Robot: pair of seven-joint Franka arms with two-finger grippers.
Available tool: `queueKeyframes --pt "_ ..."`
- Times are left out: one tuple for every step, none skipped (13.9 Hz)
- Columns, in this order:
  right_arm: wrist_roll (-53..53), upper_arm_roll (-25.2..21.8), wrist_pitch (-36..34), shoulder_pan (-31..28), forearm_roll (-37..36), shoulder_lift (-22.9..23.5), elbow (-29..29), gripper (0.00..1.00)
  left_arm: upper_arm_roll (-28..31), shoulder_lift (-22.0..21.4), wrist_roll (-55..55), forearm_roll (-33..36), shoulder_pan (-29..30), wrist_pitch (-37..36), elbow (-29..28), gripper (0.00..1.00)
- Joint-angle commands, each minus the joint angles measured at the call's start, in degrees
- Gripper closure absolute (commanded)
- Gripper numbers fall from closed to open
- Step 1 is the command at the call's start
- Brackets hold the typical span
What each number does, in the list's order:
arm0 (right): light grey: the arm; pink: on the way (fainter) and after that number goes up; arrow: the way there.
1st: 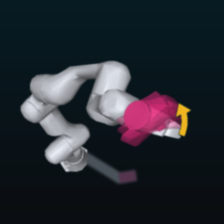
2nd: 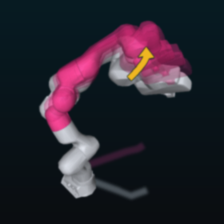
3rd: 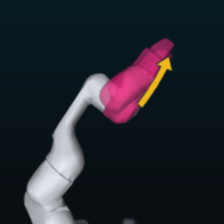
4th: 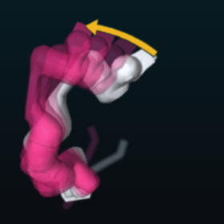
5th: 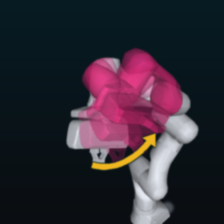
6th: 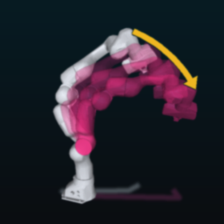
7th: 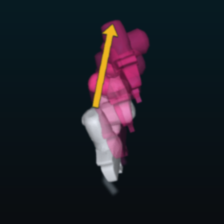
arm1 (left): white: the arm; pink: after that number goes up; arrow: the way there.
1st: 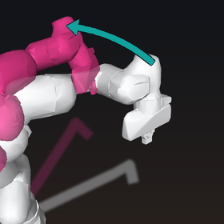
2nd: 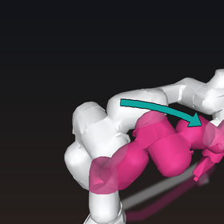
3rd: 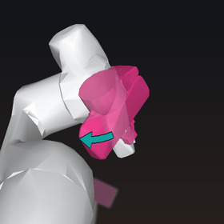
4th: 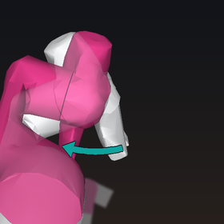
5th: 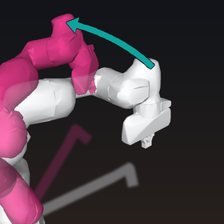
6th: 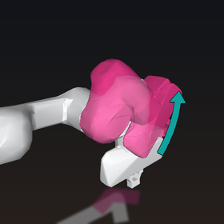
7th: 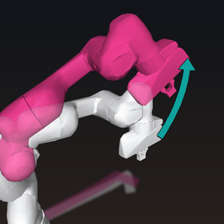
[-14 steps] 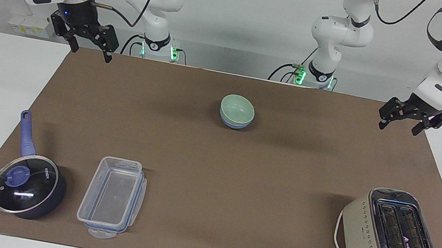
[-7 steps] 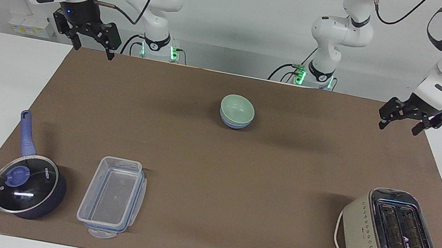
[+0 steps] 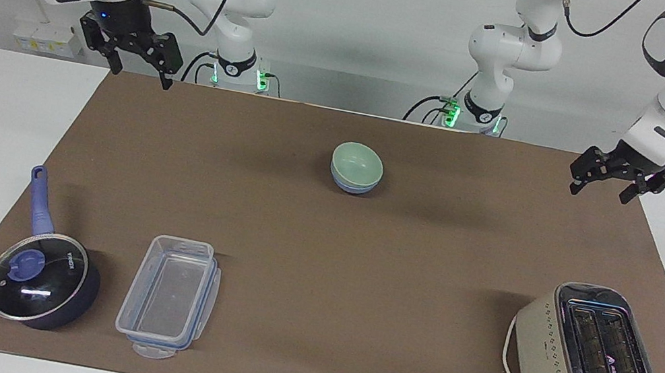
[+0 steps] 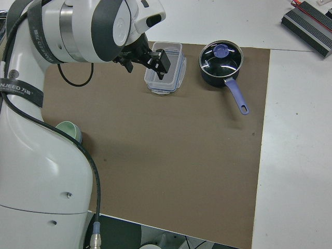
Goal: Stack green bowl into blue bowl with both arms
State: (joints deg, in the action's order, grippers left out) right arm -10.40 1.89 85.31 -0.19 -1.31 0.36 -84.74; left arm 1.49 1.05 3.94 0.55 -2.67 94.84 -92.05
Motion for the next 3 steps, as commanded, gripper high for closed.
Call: queueKeyframes --pt "0.9 0.4 -0.1 -0.3 0.7 0.3 0.7 0.0 -0.2 0.8 0.5 0.8 0.3 -1.2 1.5 0.0" --pt "1.0 0.4 -0.1 -0.3 0.7 0.3 0.6 0.0 -0.2 0.8 0.5 0.8 0.3 -1.2 1.5 0.0" --pt "1.0 0.4 -0.1 -0.3 0.7 0.3 0.6 0.0 -0.2 0.8 0.5 0.8 0.3 -1.2 1.5 0.0"
